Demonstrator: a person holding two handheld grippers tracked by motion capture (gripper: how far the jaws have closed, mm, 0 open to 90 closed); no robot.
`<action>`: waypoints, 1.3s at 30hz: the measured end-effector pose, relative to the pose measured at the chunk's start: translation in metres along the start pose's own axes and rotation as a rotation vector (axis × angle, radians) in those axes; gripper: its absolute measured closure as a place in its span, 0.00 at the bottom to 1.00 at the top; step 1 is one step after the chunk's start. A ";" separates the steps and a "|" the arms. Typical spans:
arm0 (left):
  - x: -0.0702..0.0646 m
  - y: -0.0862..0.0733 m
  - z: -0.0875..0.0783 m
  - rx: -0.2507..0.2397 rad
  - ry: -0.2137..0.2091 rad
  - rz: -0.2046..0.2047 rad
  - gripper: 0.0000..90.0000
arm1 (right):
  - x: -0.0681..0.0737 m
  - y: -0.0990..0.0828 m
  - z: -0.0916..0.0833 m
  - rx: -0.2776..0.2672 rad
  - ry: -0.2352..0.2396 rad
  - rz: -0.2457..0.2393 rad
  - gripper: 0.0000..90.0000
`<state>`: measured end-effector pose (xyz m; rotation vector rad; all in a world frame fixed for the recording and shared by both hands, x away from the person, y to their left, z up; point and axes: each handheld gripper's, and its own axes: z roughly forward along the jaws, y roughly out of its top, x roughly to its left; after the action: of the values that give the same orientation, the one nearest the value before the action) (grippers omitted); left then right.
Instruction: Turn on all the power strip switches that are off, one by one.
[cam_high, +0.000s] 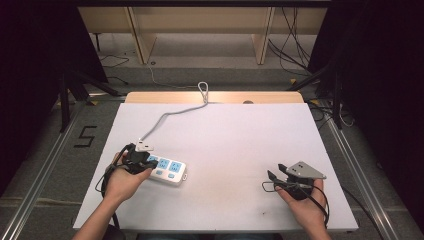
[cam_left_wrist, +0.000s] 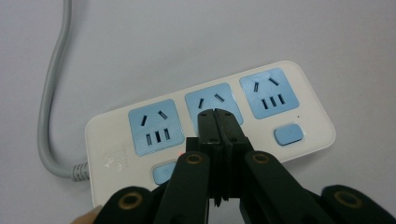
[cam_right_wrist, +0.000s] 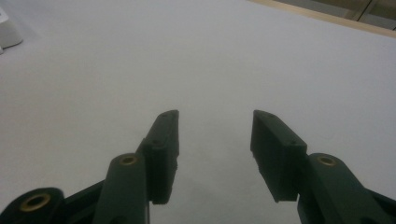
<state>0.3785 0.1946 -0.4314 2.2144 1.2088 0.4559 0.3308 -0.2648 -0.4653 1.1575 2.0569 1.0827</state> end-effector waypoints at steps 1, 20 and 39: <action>0.000 0.000 0.000 0.000 0.000 0.000 1.00 | 0.000 0.000 0.000 0.000 0.000 0.000 0.58; -0.008 0.007 0.003 -0.001 -0.017 0.019 1.00 | 0.000 0.001 -0.001 -0.016 0.017 0.006 0.54; -0.019 0.016 0.008 -0.001 -0.041 0.039 1.00 | 0.001 0.002 -0.001 -0.027 0.016 -0.003 0.42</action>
<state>0.3830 0.1698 -0.4278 2.2388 1.1453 0.4251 0.3304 -0.2643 -0.4635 1.1358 2.0489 1.1183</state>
